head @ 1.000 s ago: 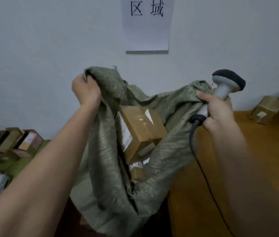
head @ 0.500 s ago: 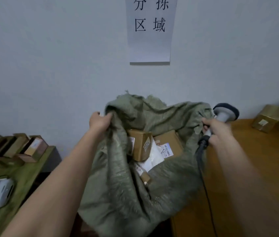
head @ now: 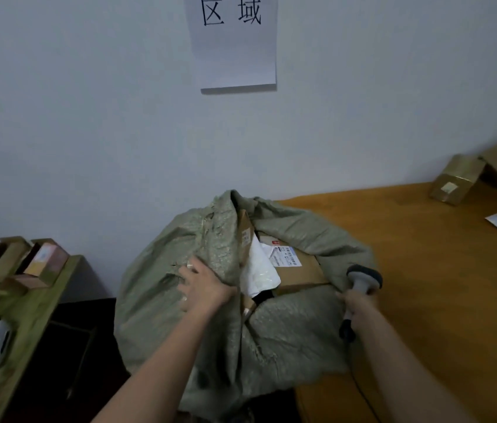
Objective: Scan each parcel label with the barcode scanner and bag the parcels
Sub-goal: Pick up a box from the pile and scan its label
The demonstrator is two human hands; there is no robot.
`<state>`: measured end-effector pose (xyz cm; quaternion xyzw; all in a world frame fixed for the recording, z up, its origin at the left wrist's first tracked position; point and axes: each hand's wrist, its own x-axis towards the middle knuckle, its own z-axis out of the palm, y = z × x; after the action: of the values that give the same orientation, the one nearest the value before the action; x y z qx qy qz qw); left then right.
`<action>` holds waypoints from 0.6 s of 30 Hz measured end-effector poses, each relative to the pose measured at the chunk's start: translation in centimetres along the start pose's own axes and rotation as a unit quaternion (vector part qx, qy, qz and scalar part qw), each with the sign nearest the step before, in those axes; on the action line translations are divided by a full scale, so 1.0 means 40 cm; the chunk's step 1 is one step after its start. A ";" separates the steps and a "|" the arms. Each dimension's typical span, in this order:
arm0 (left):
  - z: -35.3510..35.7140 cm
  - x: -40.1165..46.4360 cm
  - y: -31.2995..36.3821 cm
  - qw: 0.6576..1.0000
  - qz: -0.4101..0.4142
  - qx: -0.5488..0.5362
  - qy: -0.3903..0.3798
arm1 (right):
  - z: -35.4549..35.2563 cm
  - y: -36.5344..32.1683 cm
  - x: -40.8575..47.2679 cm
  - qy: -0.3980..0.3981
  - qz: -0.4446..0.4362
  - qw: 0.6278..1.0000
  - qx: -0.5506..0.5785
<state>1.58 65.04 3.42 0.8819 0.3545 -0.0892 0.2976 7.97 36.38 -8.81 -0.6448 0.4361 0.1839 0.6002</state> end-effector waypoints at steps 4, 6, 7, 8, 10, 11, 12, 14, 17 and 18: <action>0.015 0.040 -0.026 0.992 -0.024 -0.126 -0.003 | -0.001 0.081 0.097 -0.024 0.048 0.998 0.025; -0.014 0.053 -0.014 0.947 -0.086 -0.302 -0.064 | 0.006 0.012 -0.030 -0.041 0.035 0.996 0.075; -0.036 0.060 0.003 0.905 -0.114 -0.394 -0.117 | 0.011 -0.027 -0.049 -0.046 0.016 0.993 0.112; -0.061 0.060 0.030 0.857 -0.119 -0.476 -0.155 | 0.007 -0.075 -0.078 -0.056 -0.007 0.988 0.146; -0.130 0.055 0.103 0.792 -0.073 -0.577 -0.188 | -0.004 -0.184 -0.147 -0.087 -0.077 0.973 0.198; -0.169 0.047 0.139 0.771 -0.041 -0.606 -0.193 | -0.010 -0.238 -0.207 -0.124 -0.116 0.961 0.216; -0.208 0.041 0.167 0.754 -0.012 -0.626 -0.198 | -0.022 -0.284 -0.258 -0.154 -0.156 0.946 0.239; -0.270 0.032 0.200 0.707 0.024 -0.677 -0.202 | -0.051 -0.365 -0.374 -0.203 -0.228 0.896 0.322; -0.279 0.011 0.180 0.715 0.026 -0.679 -0.164 | -0.063 -0.385 -0.417 -0.205 -0.270 0.860 0.381; -0.264 -0.002 0.168 0.731 0.018 -0.662 -0.165 | -0.058 -0.378 -0.404 -0.181 -0.261 0.877 0.361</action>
<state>5.50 67.37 15.10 0.4389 0.2533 0.0289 0.8616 10.23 38.22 13.24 -0.4289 0.1722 -0.0362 0.8860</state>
